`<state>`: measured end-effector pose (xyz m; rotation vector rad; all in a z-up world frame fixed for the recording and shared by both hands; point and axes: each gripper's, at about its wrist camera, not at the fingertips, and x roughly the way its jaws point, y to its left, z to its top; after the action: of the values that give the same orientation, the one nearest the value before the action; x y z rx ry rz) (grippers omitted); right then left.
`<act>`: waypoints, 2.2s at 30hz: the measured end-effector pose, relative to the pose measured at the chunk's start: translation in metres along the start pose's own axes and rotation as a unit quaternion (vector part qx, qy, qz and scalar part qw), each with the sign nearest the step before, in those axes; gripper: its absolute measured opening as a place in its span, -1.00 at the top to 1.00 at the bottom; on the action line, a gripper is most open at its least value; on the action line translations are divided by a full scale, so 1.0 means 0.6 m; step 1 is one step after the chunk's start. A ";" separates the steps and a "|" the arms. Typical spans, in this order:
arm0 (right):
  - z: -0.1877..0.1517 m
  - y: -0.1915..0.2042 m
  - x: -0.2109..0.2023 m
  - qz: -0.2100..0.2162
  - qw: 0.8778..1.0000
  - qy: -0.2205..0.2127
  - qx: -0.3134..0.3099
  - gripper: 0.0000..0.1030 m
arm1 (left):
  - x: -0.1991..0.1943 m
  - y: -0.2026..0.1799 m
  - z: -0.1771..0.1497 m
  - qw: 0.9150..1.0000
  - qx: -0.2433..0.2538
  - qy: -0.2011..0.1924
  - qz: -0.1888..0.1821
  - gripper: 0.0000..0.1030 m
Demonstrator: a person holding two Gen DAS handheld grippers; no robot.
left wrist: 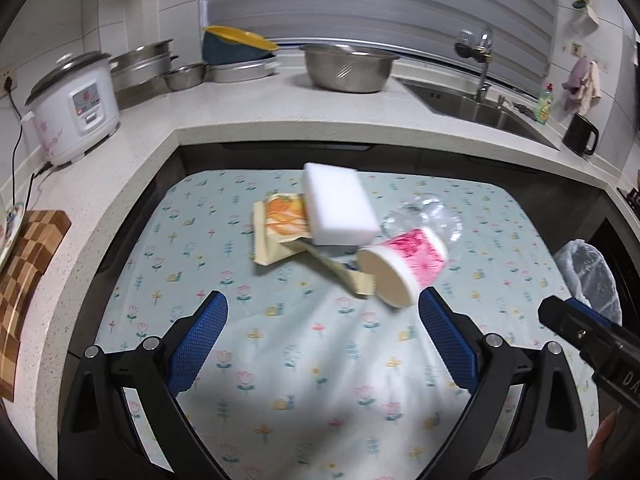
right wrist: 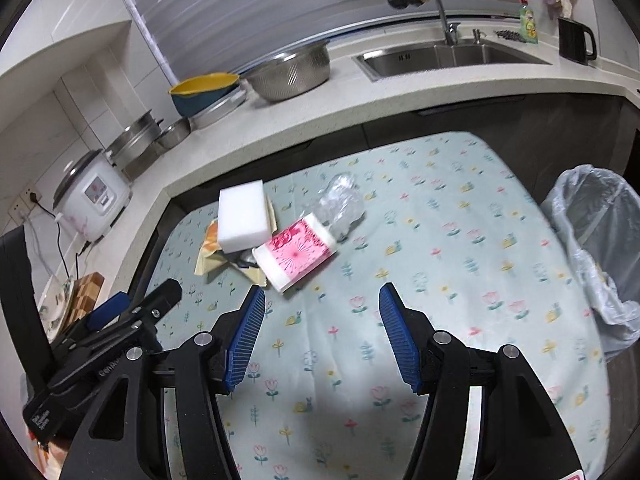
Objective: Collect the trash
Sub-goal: 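Grasp the pink-printed cup with the right gripper while the left gripper grasps the orange snack packet, then carry the cup and snack packet over the trash bin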
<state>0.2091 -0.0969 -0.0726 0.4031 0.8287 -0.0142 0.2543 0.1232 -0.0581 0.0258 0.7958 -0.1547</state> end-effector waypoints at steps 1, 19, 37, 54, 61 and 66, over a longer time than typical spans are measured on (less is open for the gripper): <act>-0.002 0.007 0.014 -0.002 1.000 0.005 -0.002 -0.13 | 0.010 0.014 0.001 1.000 -0.007 0.005 0.002 -0.79; 0.003 0.066 0.200 -0.045 0.998 0.042 -0.002 -0.13 | 0.152 0.090 0.021 0.999 -0.022 0.038 0.012 -0.79; 0.013 0.037 0.240 -0.077 0.997 0.031 0.003 0.42 | 0.233 0.112 0.038 0.997 -0.034 0.055 -0.035 -0.19; 0.003 -0.005 0.167 -0.052 0.998 0.020 0.031 0.93 | 0.149 0.089 0.016 0.998 -0.025 0.027 -0.045 0.87; -0.003 -0.020 0.110 -0.037 0.998 0.004 0.046 0.93 | 0.080 0.074 -0.021 0.998 -0.025 0.020 -0.062 0.88; -0.007 -0.034 0.065 -0.030 0.998 -0.011 0.058 0.93 | 0.034 0.050 -0.039 0.997 -0.017 0.012 -0.072 0.88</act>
<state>0.2293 -0.1088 -0.1103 0.4860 0.8203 -0.1233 0.2560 0.1518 -0.0904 -0.0611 0.8244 -0.2772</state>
